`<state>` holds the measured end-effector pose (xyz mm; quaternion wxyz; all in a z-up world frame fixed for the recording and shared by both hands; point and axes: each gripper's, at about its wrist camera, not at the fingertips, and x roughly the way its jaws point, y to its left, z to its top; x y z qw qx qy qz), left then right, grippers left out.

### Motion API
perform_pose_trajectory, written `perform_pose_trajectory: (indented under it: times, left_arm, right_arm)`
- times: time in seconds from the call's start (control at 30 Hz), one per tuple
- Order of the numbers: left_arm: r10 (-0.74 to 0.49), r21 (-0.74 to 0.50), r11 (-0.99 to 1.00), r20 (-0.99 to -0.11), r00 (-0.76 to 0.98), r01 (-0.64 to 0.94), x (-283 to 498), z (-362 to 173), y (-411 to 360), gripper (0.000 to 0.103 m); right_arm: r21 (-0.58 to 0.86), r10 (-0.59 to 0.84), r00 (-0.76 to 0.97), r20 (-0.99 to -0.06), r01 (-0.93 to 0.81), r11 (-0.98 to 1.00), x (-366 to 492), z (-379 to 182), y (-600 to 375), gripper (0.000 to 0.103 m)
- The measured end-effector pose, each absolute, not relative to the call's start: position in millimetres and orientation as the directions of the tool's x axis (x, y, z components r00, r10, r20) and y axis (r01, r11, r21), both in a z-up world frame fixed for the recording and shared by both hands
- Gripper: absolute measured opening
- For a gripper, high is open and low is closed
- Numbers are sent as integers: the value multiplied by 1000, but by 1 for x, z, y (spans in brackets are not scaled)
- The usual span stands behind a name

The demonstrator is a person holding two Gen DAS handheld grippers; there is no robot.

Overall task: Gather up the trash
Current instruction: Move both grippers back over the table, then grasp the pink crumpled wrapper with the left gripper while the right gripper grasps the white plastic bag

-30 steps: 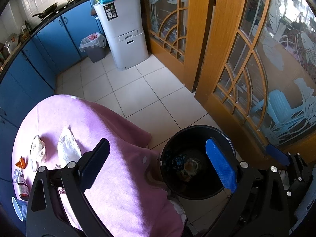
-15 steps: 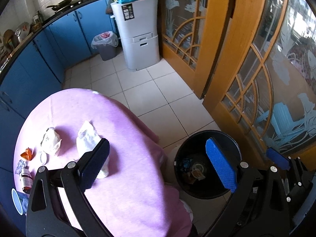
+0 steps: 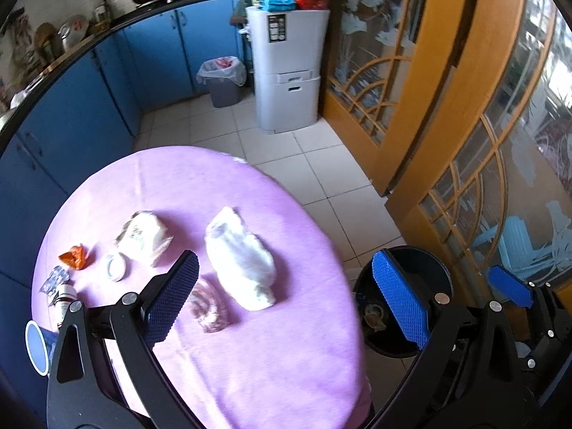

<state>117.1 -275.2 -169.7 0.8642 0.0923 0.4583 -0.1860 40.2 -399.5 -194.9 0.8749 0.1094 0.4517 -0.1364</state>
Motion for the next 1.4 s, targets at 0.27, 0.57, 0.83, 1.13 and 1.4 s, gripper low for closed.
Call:
perform_pose_trajectory:
  times: [0.27,0.57,0.83,1.13,1.4]
  left_arm:
    - [-215,-39,946,-818,534,323,126,-164,-216,96]
    - [-172,-61,973,-832,527,221,135,-178,-154,96]
    - [-164,-77,975,-882,441,208,145,-215,-142,97]
    - [-126,-47,975,-924,360,219,164,-254,-162,89]
    - [-204,-146,964,-941,271,221,179,-268,-160,71]
  right_arm:
    - [36,-125,573,-810,260,965,57,-183,-353,91]
    - [-27,-137,563,-815,200,980,80,-189,-306,91]
    - [-129,-198,489,-850,171,977,102,-222,-289,91]
    - [-185,-196,456,-868,70,980,114,-252,-280,91]
    - [-162,-158,455,-876,31,986,125,-261,-283,83]
